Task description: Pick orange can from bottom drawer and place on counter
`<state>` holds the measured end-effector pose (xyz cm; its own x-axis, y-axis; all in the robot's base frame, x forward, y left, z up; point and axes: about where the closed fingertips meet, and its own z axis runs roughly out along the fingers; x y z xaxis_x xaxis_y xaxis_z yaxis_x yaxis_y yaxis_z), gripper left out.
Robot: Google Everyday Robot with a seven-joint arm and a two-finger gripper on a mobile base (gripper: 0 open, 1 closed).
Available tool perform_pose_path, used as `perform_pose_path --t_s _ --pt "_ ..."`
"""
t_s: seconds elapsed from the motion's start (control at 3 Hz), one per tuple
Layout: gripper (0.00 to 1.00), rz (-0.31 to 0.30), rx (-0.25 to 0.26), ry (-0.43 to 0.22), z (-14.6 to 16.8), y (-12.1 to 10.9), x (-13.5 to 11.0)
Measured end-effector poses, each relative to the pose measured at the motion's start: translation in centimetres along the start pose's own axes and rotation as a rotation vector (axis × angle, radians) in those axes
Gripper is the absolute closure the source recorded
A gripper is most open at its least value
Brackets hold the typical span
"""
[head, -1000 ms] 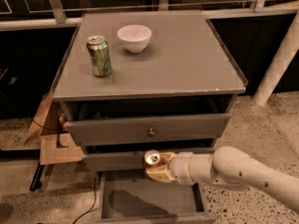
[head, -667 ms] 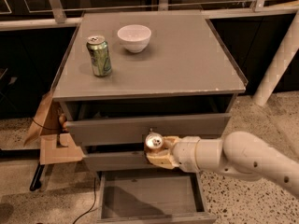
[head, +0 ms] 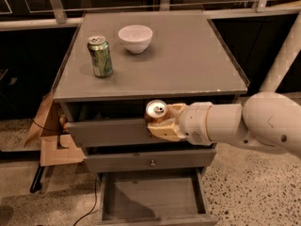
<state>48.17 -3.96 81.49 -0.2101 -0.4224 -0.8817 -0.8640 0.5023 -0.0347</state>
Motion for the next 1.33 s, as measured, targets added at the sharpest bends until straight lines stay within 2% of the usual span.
perform_pose_path --t_s 0.33,0.67,1.0,1.33 --pt "1.00 0.006 -0.004 0.000 0.2 0.0 0.4" --pt "1.00 0.013 0.028 -0.016 -1.6 -0.1 -2.2" --pt "1.00 0.021 0.062 -0.030 -4.1 -0.6 -6.5" --pt "1.00 0.054 0.088 -0.054 -5.3 -4.2 -11.3"
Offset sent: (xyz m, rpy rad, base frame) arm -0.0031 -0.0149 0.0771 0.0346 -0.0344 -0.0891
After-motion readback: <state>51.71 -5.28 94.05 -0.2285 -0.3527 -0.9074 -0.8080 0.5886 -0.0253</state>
